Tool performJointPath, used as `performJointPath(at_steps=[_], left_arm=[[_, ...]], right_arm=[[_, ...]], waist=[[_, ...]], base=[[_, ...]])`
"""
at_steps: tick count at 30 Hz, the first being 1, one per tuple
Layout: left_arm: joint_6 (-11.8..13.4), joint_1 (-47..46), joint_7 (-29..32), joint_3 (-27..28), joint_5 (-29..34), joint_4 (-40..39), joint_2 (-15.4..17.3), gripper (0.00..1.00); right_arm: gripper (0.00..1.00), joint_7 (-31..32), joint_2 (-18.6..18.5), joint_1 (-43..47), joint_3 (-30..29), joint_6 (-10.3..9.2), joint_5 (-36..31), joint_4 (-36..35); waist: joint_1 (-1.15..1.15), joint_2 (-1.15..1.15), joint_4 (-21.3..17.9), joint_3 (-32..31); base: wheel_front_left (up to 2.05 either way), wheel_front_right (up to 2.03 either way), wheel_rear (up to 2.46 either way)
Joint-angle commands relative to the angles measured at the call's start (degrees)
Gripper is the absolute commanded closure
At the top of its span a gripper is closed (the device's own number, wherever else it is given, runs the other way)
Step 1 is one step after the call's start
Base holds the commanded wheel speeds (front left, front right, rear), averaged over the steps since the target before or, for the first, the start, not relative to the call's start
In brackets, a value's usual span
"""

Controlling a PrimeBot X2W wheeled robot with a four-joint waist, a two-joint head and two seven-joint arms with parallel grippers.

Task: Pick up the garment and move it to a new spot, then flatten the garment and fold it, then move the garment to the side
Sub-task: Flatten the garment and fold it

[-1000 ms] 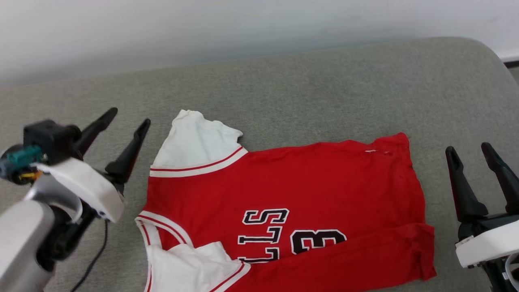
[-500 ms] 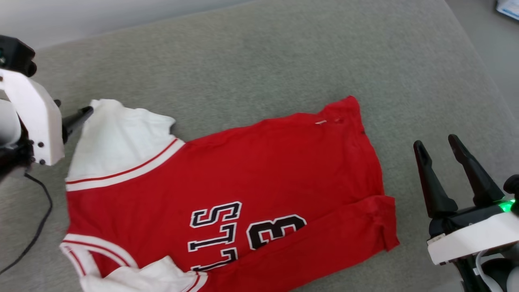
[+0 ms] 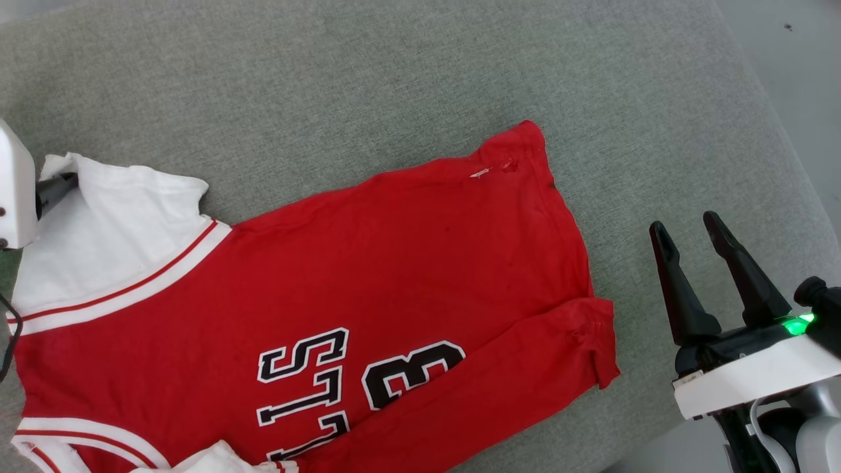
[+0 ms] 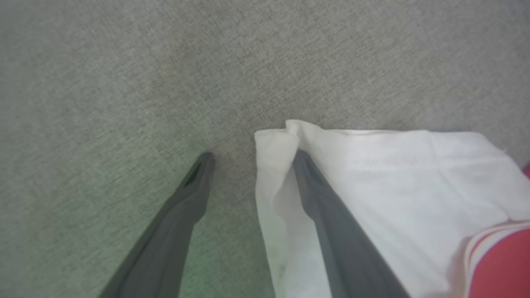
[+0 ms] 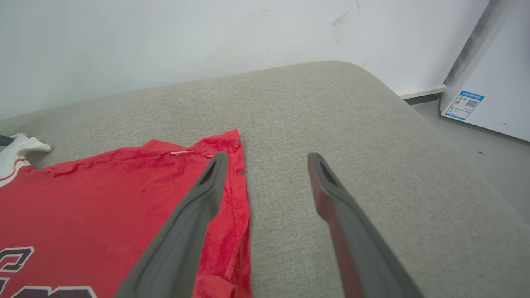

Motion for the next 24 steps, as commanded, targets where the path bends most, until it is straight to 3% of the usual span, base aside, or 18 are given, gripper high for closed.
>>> performJointPath(at_steps=[1,2,3,11,15,24], left_arm=[[-0.4,1.2,0.2,-0.9,-0.9,0.4,-1.2,0.4],[-0.5,1.5,0.0,-0.9,-1.4,0.4,-1.8,0.91],[-0.7,1.7,-0.6,-0.8,-1.6,0.3,-2.5,1.0],[-2.8,1.2,-7.4,0.2,-0.7,-0.1,-5.2,1.0],[-4.3,2.1,-12.0,0.6,0.1,-1.6,-6.4,1.0],[-6.1,6.0,-19.3,0.5,1.0,-10.6,-6.8,1.0]], right_arm=[[0.0,-0.6,0.2,-0.7,0.0,-0.02,0.1,0.8],[0.0,-0.6,0.1,-0.8,0.0,-0.02,0.1,1.1],[0.0,-0.5,-0.1,-0.9,-0.1,-0.02,0.0,1.4],[0.0,1.6,-2.5,-1.9,-0.5,-0.02,-1.1,2.6],[0.0,5.0,-5.4,-2.6,-0.8,-0.02,-1.0,2.4],[0.0,23.9,-16.9,-5.5,0.6,-0.02,2.6,2.3]], waist=[[-0.01,0.0,-0.2,0.7],[-0.01,0.0,0.0,0.7],[-0.01,0.0,0.2,0.7],[-0.01,0.0,3.3,-1.9],[-0.01,0.0,6.3,-5.1],[-0.01,0.0,15.6,-10.9]], base=[[0.0,0.0,0.0],[0.0,0.0,0.0],[0.0,0.0,0.0],[0.0,0.0,0.0],[0.0,0.0,0.0],[0.0,0.0,0.0]])
